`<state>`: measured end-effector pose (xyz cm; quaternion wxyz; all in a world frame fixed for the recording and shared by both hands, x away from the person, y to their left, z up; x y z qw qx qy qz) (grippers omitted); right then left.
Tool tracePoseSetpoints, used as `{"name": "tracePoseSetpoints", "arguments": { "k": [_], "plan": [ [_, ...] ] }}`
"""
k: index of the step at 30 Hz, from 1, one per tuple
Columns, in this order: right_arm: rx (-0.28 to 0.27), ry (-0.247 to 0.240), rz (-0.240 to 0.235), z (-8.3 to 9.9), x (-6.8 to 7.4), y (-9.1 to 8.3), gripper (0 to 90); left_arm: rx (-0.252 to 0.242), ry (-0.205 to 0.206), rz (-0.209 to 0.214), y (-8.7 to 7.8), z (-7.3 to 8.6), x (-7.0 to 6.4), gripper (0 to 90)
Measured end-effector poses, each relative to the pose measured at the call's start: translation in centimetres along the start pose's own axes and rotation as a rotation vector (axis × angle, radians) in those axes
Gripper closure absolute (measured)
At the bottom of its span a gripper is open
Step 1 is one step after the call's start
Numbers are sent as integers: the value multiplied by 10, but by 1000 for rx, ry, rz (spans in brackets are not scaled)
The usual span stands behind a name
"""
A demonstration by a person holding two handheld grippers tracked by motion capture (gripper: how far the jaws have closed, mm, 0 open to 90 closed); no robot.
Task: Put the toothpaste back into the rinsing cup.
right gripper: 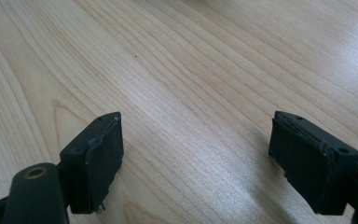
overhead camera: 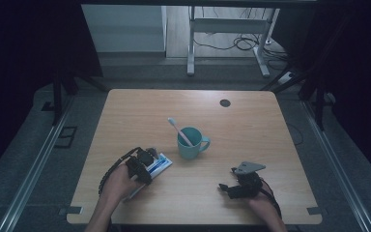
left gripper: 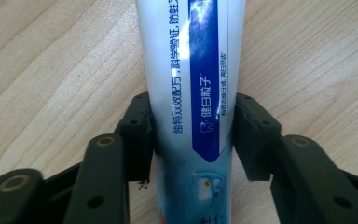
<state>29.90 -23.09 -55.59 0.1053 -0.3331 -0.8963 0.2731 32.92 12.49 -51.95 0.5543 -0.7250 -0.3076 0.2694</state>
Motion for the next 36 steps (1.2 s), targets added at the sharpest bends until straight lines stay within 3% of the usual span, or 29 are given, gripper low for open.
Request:
{"name": "tracePoseSetpoints", "arguments": {
  "k": [9,19,24,36],
  "plan": [
    [1,1,0,0,0,0,175,-12,15,-4,-6,1,-1,689],
    [1,0,-1,0,0,0,175,-121,-8,66,-10,14,7,717],
    [0,0,0,0,0,0,175,-151,1,57,-10,16,2,721],
    [0,-2,0,0,0,0,175,-250,44,133,-14,20,-15,731]
  ]
}}
Point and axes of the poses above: each handheld gripper's, and its own axes: y roughly forward along the jaws, z roughly out of its underside, x roughly to its left, the point moved 2 cm from there along y, roughly forward along the jaws, and after that the axes turned 9 degrees about -x, right-handed, at the moved point
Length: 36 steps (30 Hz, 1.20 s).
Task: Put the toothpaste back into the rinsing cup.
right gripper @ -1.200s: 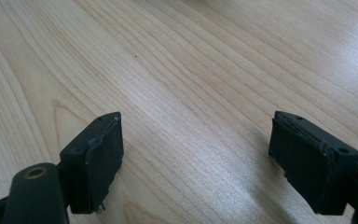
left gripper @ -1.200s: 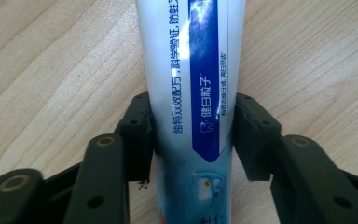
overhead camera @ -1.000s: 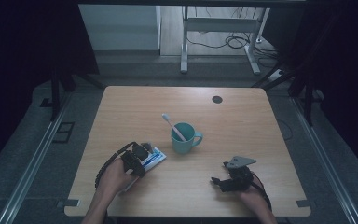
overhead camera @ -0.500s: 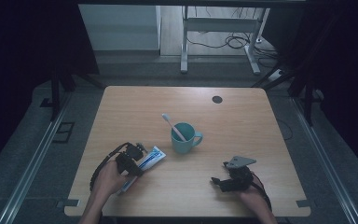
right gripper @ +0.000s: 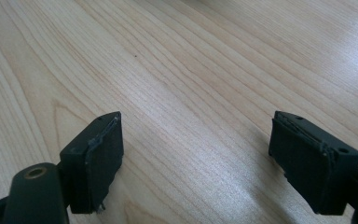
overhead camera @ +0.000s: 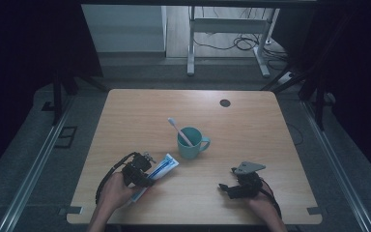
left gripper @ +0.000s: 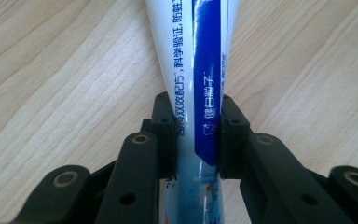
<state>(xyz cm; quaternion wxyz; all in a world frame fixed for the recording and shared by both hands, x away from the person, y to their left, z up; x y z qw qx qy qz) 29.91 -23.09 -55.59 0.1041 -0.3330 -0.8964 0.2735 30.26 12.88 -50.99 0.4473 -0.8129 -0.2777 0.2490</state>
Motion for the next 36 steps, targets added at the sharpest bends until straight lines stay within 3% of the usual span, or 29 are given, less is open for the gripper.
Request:
{"name": "tracePoseSetpoints", "arguments": {
  "k": [11,19,25,36],
  "plan": [
    [0,0,0,0,0,0,175,-83,44,5,-10,-5,-10,736],
    [0,-2,0,0,0,0,175,-148,76,57,-21,-9,-20,738],
    [0,0,0,0,0,0,175,-217,93,102,-32,-14,-27,738],
    [0,0,0,0,0,0,175,-379,124,88,-47,-28,-36,738]
  ]
}}
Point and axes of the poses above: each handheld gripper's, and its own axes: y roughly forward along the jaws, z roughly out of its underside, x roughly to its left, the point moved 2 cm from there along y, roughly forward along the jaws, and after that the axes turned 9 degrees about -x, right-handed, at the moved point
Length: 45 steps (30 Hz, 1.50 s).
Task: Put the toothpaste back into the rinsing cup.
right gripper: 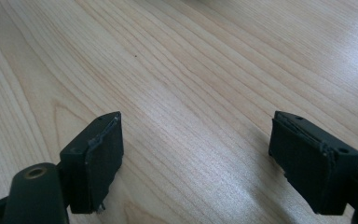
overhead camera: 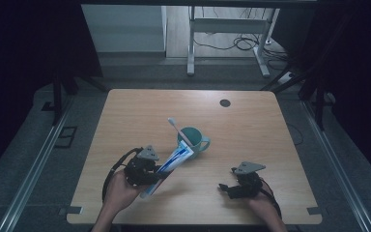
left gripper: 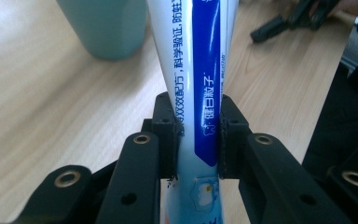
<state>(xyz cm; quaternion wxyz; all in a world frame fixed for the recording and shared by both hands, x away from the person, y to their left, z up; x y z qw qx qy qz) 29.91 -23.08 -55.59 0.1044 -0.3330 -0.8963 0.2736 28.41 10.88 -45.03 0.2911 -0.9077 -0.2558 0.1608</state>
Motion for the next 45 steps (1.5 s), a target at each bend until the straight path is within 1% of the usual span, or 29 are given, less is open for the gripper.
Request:
{"name": "tracePoseSetpoints", "arguments": {
  "k": [4,9,12,14,18,20,22,25,30,34,35,38,40,43,45],
  "plan": [
    [0,-1,-1,0,0,0,175,-46,5,-12,-1,-9,0,738],
    [0,0,0,0,0,0,175,-105,0,-30,1,-21,0,738],
    [0,0,0,0,0,0,175,-140,-5,-47,4,-28,1,738],
    [0,1,-1,0,0,0,175,-157,-9,-50,7,-33,1,737],
    [1,1,-1,0,0,0,175,-207,-24,-57,14,-43,2,736],
    [1,1,-3,0,0,0,175,-229,-24,-64,18,-48,1,736],
    [1,1,-2,0,0,0,175,-251,-19,-80,22,-55,-1,736],
    [0,1,-2,0,0,0,175,-270,-12,-100,27,-63,-2,736],
    [0,1,-2,0,0,0,175,-299,-13,-125,34,-74,0,735],
    [1,4,-3,0,0,0,175,-320,-7,-164,40,-82,2,735],
    [0,0,-2,0,0,0,175,-332,-2,-175,41,-84,3,735],
    [1,-1,-3,0,0,0,175,-360,-10,-191,45,-89,5,734],
    [0,-1,-2,0,0,0,175,-392,-22,-197,48,-92,8,734],
    [-1,0,-2,0,0,0,175,-424,-18,-220,52,-97,9,734],
    [-1,-2,-1,0,0,0,175,-442,-18,-226,55,-99,10,734]
  ]
}}
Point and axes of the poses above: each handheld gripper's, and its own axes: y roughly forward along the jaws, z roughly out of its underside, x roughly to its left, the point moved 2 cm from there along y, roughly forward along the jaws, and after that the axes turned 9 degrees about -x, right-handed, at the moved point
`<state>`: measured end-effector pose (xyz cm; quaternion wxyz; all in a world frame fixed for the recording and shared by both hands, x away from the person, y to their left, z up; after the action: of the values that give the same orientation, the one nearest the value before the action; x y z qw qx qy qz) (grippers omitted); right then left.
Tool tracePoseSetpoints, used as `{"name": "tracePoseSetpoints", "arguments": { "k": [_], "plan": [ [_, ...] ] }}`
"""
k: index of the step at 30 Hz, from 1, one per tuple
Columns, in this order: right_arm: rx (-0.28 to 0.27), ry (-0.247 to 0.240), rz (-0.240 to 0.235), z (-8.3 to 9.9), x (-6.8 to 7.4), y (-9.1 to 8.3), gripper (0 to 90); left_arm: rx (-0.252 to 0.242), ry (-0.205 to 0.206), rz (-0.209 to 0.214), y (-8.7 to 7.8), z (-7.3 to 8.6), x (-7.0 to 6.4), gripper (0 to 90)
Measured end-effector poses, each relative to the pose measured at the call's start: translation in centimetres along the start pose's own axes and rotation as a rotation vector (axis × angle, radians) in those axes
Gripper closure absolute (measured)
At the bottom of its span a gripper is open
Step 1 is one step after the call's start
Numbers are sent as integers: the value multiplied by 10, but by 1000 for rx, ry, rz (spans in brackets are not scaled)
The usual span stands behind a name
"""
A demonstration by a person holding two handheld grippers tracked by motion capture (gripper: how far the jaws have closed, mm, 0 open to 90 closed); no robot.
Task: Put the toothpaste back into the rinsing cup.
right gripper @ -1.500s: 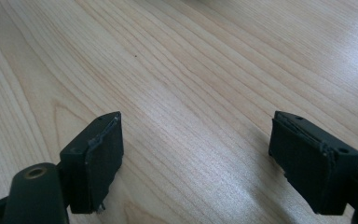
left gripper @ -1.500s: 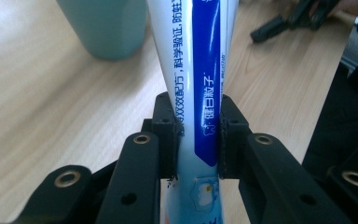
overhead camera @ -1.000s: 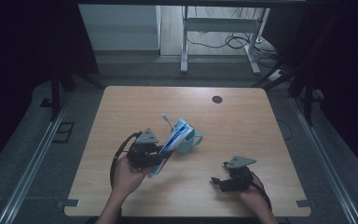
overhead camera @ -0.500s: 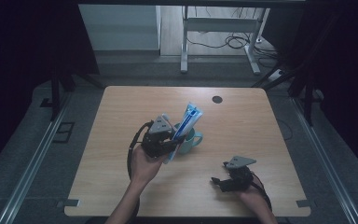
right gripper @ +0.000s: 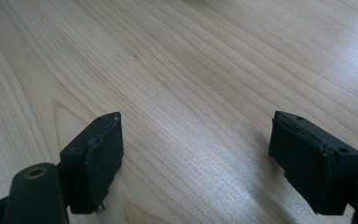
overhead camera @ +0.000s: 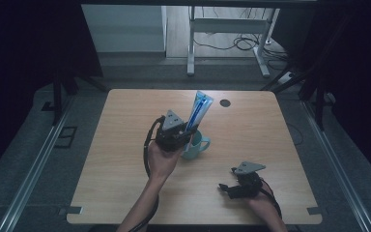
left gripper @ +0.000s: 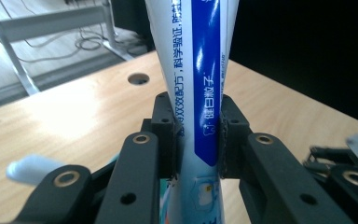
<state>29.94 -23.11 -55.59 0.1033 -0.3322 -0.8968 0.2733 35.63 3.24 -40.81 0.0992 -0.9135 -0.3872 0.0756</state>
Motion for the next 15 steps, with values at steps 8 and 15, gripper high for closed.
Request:
{"name": "tracePoseSetpoints", "arguments": {
  "k": [8,15],
  "plan": [
    [2,0,-4,0,0,0,175,-65,-32,-15,15,3,4,732],
    [1,0,-4,0,0,0,175,-91,-35,-27,25,5,5,732]
  ]
}}
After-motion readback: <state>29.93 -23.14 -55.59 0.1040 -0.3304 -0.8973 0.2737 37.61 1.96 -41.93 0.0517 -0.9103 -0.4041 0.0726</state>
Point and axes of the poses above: each handheld gripper's, and its own axes: y roughly forward along the jaws, z roughly out of its underside, x roughly to its left, the point moved 2 cm from there along y, roughly forward along the jaws, and after that the axes turned 9 degrees about -x, right-handed, at the moved point
